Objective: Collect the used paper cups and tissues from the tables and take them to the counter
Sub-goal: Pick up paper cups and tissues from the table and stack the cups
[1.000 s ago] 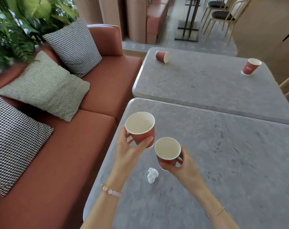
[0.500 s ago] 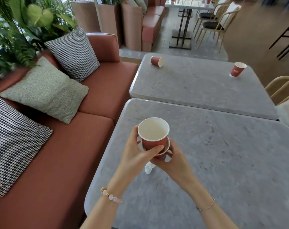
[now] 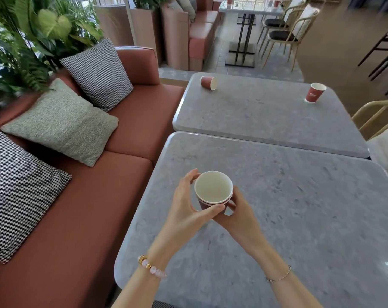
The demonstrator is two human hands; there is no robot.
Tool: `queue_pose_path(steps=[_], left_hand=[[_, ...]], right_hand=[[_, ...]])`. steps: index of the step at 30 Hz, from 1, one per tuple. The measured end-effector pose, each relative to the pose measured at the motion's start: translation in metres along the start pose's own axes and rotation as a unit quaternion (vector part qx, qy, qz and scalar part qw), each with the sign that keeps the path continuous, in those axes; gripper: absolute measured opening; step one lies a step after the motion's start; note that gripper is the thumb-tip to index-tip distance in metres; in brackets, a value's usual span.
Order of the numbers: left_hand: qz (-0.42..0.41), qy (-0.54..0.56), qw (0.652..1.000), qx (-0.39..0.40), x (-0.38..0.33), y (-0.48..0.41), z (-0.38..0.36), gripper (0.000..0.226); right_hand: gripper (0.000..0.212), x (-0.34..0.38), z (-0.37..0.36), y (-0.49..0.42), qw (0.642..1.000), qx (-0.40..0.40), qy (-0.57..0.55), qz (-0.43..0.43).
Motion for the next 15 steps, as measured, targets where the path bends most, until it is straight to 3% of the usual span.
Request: queue_pose_path(steps=[7, 12, 15], left_hand=[[-0.112, -0.155, 0.981, -0.046, -0.019, 0.006, 0.010, 0.059], [-0.215, -0.370, 0.891, -0.148, -0.031, 0.006, 0.020, 0.044], [-0.224, -0.412, 0.870, -0.153, -0.031, 0.005, 0.023, 0.042]], right_hand=[[0.056, -0.001, 0.008, 0.000, 1.000, -0.007, -0.025, 0.000], [0.059, 0.002, 0.016, 0.001, 1.000, -0.017, -0.023, 0.003], [0.060, 0.001, 0.020, 0.003, 0.999, -0.018, -0.026, 0.006]])
Point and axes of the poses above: each hand's wrist, its own y-axis away from the middle knuckle, its own z-axis out of the back of the hand, x = y × z, the point moved 2 cm from there along -y, towards the middle knuckle, and after that the axes turned 4 degrees about -y, right-handed, at the moved point
